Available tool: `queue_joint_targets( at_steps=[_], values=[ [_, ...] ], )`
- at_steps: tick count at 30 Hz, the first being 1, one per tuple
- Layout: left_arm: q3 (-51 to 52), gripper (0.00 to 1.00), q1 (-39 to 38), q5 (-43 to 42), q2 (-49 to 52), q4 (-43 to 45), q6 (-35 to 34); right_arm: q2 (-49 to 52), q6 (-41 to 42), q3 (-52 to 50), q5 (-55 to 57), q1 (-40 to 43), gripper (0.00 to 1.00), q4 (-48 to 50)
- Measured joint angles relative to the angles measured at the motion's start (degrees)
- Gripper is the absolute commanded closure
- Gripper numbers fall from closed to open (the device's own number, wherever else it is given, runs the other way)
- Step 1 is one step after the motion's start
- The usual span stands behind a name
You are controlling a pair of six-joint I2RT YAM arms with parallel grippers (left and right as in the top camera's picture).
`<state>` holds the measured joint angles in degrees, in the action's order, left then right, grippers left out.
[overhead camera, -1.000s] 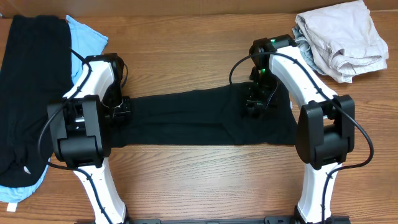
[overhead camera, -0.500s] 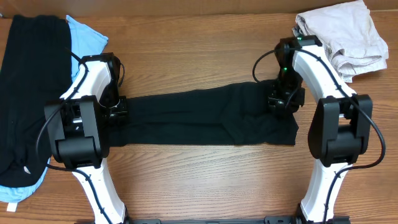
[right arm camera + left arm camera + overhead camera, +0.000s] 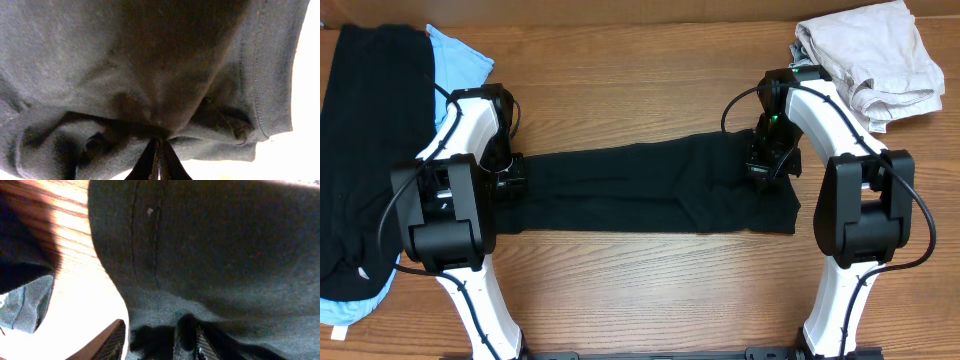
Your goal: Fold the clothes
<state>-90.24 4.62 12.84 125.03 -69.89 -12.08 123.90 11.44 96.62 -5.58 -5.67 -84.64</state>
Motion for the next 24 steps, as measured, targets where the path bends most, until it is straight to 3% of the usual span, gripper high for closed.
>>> queue_joint_targets(
  at_steps=[10,14,24],
  values=[
    [0.0,0.54,0.0,-0.1,0.0,0.0,0.2,-0.1,-0.3,-1.4,0.1,5.3,0.95,-1.1],
    [0.0,0.54,0.0,-0.1,0.0,0.1,0.2,-0.2,-1.3,-3.6,0.4,5.9,0.67,-0.5],
    [0.0,0.54,0.0,-0.1,0.0,0.1,0.2,-0.2,-1.6,-2.8,0.5,5.7,0.64,3.8]
  ],
)
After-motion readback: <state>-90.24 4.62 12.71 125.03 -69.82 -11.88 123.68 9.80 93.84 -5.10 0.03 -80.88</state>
